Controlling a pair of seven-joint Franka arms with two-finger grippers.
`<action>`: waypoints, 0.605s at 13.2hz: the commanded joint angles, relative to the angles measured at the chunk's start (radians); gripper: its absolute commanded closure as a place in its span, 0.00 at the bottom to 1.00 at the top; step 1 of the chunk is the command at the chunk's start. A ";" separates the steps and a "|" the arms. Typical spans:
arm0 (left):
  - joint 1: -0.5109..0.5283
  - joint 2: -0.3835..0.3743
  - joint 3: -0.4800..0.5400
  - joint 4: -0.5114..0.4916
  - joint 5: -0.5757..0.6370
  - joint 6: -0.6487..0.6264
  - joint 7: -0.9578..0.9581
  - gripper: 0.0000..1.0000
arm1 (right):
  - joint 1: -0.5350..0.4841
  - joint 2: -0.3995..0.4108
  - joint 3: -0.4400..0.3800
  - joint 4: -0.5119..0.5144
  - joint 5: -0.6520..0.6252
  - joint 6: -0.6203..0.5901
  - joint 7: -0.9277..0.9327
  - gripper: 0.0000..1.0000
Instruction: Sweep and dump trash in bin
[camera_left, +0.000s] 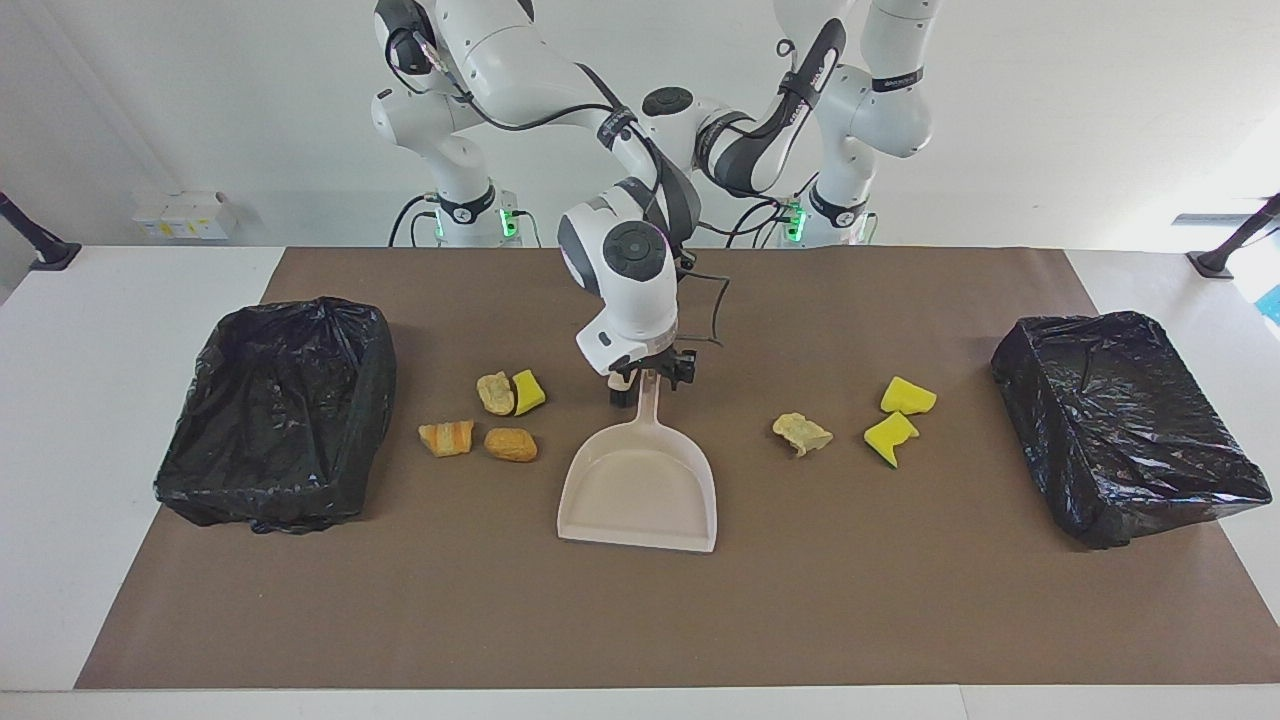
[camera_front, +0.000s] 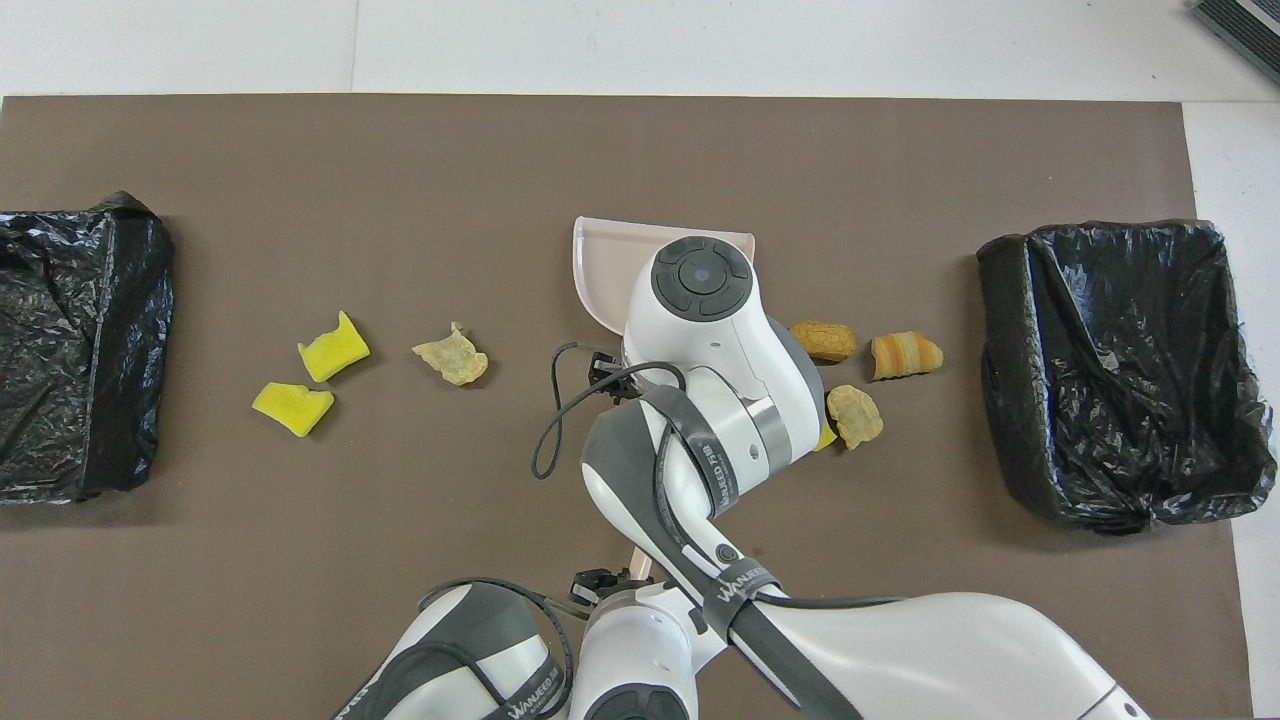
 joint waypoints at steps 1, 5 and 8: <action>0.009 -0.085 0.006 -0.023 0.023 -0.118 -0.011 1.00 | -0.006 -0.042 0.006 -0.063 0.007 0.044 -0.028 0.72; 0.059 -0.169 0.006 -0.084 0.050 -0.162 0.067 1.00 | -0.007 -0.029 0.004 -0.039 0.022 0.055 -0.017 1.00; 0.137 -0.226 0.004 -0.119 0.058 -0.161 0.187 1.00 | -0.027 -0.025 0.006 -0.027 0.024 0.075 -0.170 1.00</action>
